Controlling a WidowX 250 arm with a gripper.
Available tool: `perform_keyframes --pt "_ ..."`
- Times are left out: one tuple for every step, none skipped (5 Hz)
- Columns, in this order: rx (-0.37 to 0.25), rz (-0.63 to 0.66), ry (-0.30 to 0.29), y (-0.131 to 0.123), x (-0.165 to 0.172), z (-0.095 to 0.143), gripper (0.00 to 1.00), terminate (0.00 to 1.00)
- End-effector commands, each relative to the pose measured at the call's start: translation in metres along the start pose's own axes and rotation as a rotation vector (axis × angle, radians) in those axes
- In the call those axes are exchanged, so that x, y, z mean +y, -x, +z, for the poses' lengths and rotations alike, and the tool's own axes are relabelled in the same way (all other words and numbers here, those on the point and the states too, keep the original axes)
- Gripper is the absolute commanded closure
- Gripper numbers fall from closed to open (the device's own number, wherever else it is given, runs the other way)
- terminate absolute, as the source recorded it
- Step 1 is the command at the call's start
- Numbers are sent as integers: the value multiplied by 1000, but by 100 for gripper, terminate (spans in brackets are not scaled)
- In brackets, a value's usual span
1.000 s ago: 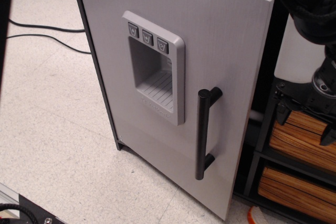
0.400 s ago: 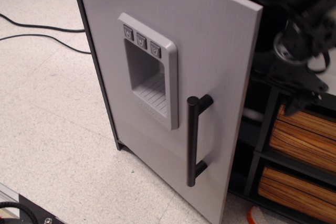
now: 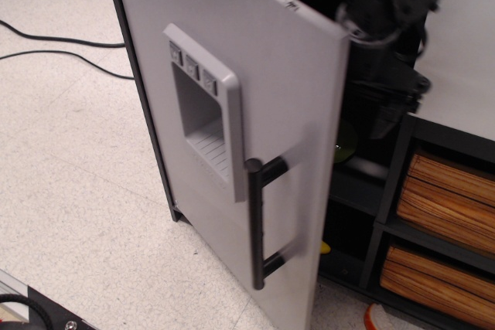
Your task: Open fridge
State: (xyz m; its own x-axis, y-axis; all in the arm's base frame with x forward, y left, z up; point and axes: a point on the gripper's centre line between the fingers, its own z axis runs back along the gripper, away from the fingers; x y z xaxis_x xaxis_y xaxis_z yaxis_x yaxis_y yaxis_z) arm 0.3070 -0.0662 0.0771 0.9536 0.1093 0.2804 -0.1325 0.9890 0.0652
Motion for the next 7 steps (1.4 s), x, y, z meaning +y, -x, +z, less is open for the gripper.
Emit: perform_keyframes --pt "-24 -45 39 39 38 22 0 0" --pt "8 -89 55 60 57 26 0 0" --pt "29 -111 69 71 76 29 0 0" --pt "17 -138 67 74 95 33 0 0" --pt "26 -178 72 75 118 32 0 0" --pt "76 -184 77 76 128 34 0 0" --pt "76 -184 77 76 128 34 0 100"
